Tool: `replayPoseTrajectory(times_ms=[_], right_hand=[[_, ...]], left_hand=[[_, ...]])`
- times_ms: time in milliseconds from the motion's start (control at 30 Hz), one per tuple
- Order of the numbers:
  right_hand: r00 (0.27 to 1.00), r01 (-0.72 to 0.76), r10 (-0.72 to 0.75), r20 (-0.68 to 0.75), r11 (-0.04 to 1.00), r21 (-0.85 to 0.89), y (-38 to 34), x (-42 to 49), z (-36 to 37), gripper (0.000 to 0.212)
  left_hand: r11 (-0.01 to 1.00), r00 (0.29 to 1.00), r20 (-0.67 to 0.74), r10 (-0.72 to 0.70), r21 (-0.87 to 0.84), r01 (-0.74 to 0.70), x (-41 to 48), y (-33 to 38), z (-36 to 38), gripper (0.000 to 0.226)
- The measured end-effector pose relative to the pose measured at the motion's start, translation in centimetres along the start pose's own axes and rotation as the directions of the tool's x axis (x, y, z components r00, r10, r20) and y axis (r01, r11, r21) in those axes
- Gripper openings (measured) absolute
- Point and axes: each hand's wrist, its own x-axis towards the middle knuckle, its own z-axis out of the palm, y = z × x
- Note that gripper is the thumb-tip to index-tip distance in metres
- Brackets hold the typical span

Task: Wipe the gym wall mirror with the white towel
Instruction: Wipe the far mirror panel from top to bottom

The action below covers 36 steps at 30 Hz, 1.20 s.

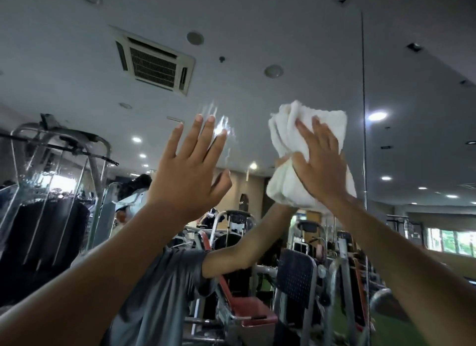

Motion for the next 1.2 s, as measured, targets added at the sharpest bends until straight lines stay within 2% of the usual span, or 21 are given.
replayPoseTrajectory(times_ms=[33, 67, 100, 200, 267, 333, 400, 467, 533, 567, 600, 667, 733, 800, 867, 933, 1000, 1033, 1067, 1133, 1200], right_hand=[[0.992, -0.123, 0.123, -0.016, 0.992, -0.001, -1.6, 0.9, 0.3, 0.065], [0.982, -0.186, 0.186, -0.014, 0.982, -0.019, -3.2, 1.2, 0.7, 0.063], [0.985, -0.170, 0.169, -0.012, 0.984, -0.047, -4.7, 0.9, 1.1, 0.064], [0.990, 0.140, -0.140, 0.000, 0.988, -0.064, -6.5, -2.8, 1.7, 0.066], [0.936, 0.351, -0.350, 0.029, 0.935, -0.046, -4.3, -5.6, 1.7, 0.063], [0.888, 0.458, -0.454, 0.071, 0.887, -0.052, -1.1, -6.9, 1.2, 0.063], [0.929, 0.367, -0.363, 0.076, 0.928, -0.057, 1.2, -6.2, 0.7, 0.066], [0.995, 0.099, -0.099, 0.000, 0.995, -0.022, 0.7, -3.8, 0.4, 0.067], [0.988, -0.154, 0.154, -0.035, 0.988, -0.018, -2.1, -1.8, 0.8, 0.070], [0.982, -0.187, 0.185, -0.039, 0.982, -0.040, -3.7, -1.7, 1.2, 0.070], [0.990, -0.135, 0.132, -0.046, 0.989, -0.063, -5.0, -2.3, 1.6, 0.069], [0.994, 0.107, -0.109, -0.022, 0.991, -0.080, -6.1, -5.2, 2.0, 0.068], [0.941, 0.338, -0.339, 0.010, 0.938, -0.071, -4.7, -8.4, 2.1, 0.065], [0.903, 0.430, -0.428, 0.041, 0.901, -0.063, -2.1, -9.3, 1.7, 0.065], [0.934, 0.356, -0.352, 0.061, 0.930, -0.089, -0.2, -7.9, 1.2, 0.068], [0.993, 0.120, -0.119, 0.015, 0.991, -0.057, -0.8, -5.3, 0.8, 0.068], [0.991, -0.136, 0.136, -0.020, 0.990, -0.019, -3.3, -3.1, 1.0, 0.070], [0.983, -0.185, 0.185, -0.020, 0.982, -0.030, -4.7, -2.8, 1.2, 0.070], [0.988, -0.153, 0.152, -0.023, 0.987, -0.048, -5.8, -3.1, 1.5, 0.070], [0.996, 0.086, -0.087, -0.008, 0.994, -0.065, -6.2, -4.9, 1.8, 0.069], [0.934, 0.357, -0.355, 0.044, 0.932, -0.060, -3.9, -6.7, 1.6, 0.067]], left_hand=[[1.000, 1.000, -0.001, 0.000, 0.005, 0.000, 0.0, 0.0, 0.0, 0.072], [1.000, 1.000, -0.006, 0.005, 0.008, -0.005, 0.1, -0.1, 0.0, 0.071], [1.000, 1.000, -0.017, 0.011, 0.010, -0.011, 0.1, -0.2, 0.0, 0.071], [1.000, 0.999, -0.045, 0.026, 0.007, -0.026, 0.1, -0.4, 0.0, 0.070], [1.000, 0.999, -0.045, 0.027, -0.009, -0.027, 0.1, -0.4, 0.0, 0.071], [1.000, 0.999, -0.031, 0.018, -0.008, -0.018, 0.1, -0.3, 0.0, 0.072], [1.000, 1.000, -0.028, 0.006, 0.002, -0.006, -0.1, -0.1, 0.0, 0.070], [1.000, 0.999, -0.040, -0.003, 0.000, 0.003, -0.1, 0.0, 0.0, 0.070], [1.000, 0.999, -0.041, 0.008, -0.002, -0.008, -0.1, 0.0, 0.0, 0.069], [1.000, 0.999, -0.042, 0.012, -0.003, -0.012, -0.1, -0.2, 0.1, 0.069], [1.000, 0.999, -0.046, 0.011, -0.001, -0.011, 0.0, -0.3, 0.1, 0.070], [1.000, 0.999, -0.049, 0.013, -0.001, -0.013, 0.0, -0.4, 0.0, 0.070], [1.000, 0.999, -0.050, 0.013, -0.003, -0.013, 0.0, -0.4, 0.1, 0.070], [1.000, 0.999, -0.054, 0.006, 0.008, -0.006, -0.2, -0.3, 0.1, 0.070], [1.000, 0.998, -0.055, -0.004, 0.020, 0.005, -0.5, 0.0, 0.1, 0.069], [0.999, 0.998, -0.055, -0.023, 0.021, 0.024, -0.6, 0.2, 0.1, 0.068], [1.000, 0.998, -0.053, -0.024, 0.018, 0.025, -0.6, 0.2, 0.1, 0.069], [1.000, 0.998, -0.054, -0.018, 0.016, 0.019, -0.5, 0.1, 0.1, 0.068], [1.000, 0.998, -0.059, -0.013, 0.015, 0.014, -0.5, 0.0, 0.2, 0.068], [1.000, 0.998, -0.064, -0.010, 0.015, 0.011, -0.5, -0.2, 0.2, 0.068], [1.000, 0.998, -0.057, -0.009, 0.023, 0.010, -0.6, -0.1, 0.2, 0.068]])
